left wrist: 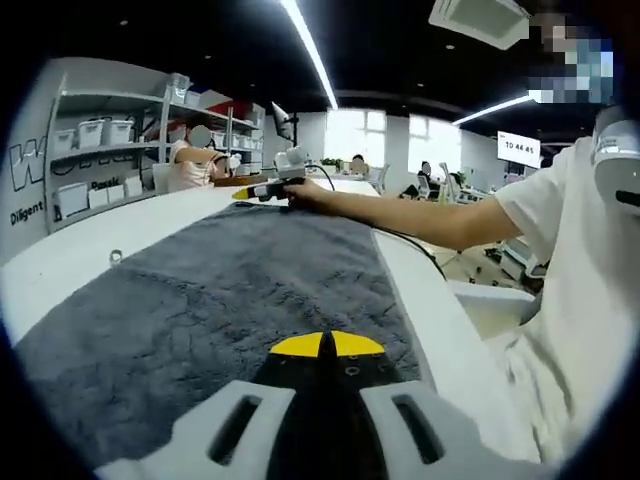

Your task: Open the folded towel by lifting each exposed corner and separating the folded layers until the towel lies flat within the target outline without major curled edges

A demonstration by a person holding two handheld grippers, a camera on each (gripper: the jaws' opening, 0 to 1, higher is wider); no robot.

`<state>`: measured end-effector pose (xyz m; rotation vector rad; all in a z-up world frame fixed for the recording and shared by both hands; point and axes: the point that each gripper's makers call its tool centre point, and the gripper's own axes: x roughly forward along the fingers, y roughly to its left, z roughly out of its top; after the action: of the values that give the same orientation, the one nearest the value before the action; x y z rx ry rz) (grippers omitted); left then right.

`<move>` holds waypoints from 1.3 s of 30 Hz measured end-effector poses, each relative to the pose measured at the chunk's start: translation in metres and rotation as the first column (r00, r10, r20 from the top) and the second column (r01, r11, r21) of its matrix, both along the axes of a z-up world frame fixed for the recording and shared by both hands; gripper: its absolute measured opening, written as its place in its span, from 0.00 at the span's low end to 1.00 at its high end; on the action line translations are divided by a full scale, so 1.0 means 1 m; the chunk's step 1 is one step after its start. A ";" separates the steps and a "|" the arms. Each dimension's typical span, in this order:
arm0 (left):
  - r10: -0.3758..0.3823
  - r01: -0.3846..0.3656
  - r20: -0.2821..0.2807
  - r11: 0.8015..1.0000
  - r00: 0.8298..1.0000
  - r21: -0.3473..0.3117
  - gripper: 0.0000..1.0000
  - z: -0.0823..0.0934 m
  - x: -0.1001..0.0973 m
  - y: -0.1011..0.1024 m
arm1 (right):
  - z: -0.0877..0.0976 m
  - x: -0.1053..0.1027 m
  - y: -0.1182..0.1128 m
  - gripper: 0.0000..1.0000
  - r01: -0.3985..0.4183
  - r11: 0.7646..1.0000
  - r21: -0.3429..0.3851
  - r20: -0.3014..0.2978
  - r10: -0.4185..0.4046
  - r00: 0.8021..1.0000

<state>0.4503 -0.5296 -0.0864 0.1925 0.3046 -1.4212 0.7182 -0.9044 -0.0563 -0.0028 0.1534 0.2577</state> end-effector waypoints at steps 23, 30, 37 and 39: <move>0.002 -0.002 -0.001 1.000 1.000 -0.004 0.01 0.003 -0.007 0.001 | -0.029 -0.002 -0.004 0.00 0.011 0.996 -0.089 -0.130 -0.022 0.991; 0.007 -0.007 -0.007 1.000 1.000 -0.006 0.01 0.004 -0.008 0.000 | -0.029 -0.002 -0.008 0.00 0.011 0.986 -0.165 -0.126 -0.032 0.992; 0.009 -0.009 -0.015 1.000 1.000 -0.009 0.01 0.004 -0.011 -0.001 | -0.029 -0.001 -0.016 0.00 0.018 0.982 -0.187 -0.124 -0.042 0.991; 0.008 -0.009 -0.015 1.000 1.000 -0.009 0.01 0.004 -0.012 -0.001 | -0.029 -0.001 -0.016 0.00 0.017 0.982 -0.187 -0.123 -0.040 0.992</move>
<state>0.4382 -0.5310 -0.0826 0.1729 0.3110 -1.4160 0.7174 -0.9202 -0.0851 -0.1695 0.3034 0.2141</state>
